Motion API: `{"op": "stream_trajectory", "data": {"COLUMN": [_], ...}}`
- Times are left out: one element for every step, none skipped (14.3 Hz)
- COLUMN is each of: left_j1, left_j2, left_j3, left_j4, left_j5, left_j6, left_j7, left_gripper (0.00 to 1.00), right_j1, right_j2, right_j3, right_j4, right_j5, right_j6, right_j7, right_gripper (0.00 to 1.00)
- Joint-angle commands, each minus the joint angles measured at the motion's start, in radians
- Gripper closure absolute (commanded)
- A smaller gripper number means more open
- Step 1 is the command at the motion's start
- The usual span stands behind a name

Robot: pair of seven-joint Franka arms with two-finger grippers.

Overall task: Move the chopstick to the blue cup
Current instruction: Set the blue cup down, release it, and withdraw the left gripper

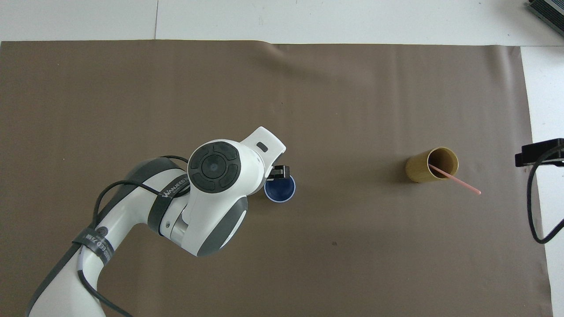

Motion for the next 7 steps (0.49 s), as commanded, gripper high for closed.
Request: {"op": "stream_trajectory", "data": {"left_j1": [0.087, 0.133, 0.176, 0.221, 0.258, 0.29, 0.313], "left_j2": [-0.12, -0.157, -0.184, -0.197, -0.2, -0.2, -0.197], "left_j3": [-0.001, -0.001, -0.001, -0.001, -0.001, -0.001, -0.001], "left_j4": [-0.013, -0.009, 0.006, 0.037, 0.075, 0.124, 0.17], "left_j5": [-0.003, -0.003, -0.003, -0.001, 0.0, 0.0, 0.0], "left_j6": [-0.123, -0.171, -0.229, -0.301, -0.37, -0.431, -0.466], "left_j7": [0.119, 0.199, 0.274, 0.34, 0.392, 0.428, 0.44], "left_gripper": [0.0, 0.0, 0.0, 0.0, 0.0, 0.0, 0.0], "right_j1": [-0.002, -0.002, -0.002, -0.002, -0.002, 0.001, 0.004], "right_j2": [-0.021, -0.021, -0.021, -0.021, -0.021, -0.022, -0.022], "right_j3": [0.005, 0.005, 0.005, 0.005, 0.005, 0.007, 0.008], "right_j4": [-0.016, -0.016, -0.016, -0.016, -0.016, -0.016, -0.014], "right_j5": [-0.006, -0.006, -0.006, -0.006, -0.006, -0.006, -0.005], "right_j6": [-0.004, -0.004, -0.004, -0.004, -0.005, -0.026, -0.04], "right_j7": [-0.002, -0.002, -0.002, -0.002, -0.003, -0.009, -0.013], "right_gripper": [0.0, 0.0, 0.0, 0.0, 0.0, 0.0, 0.0]}}
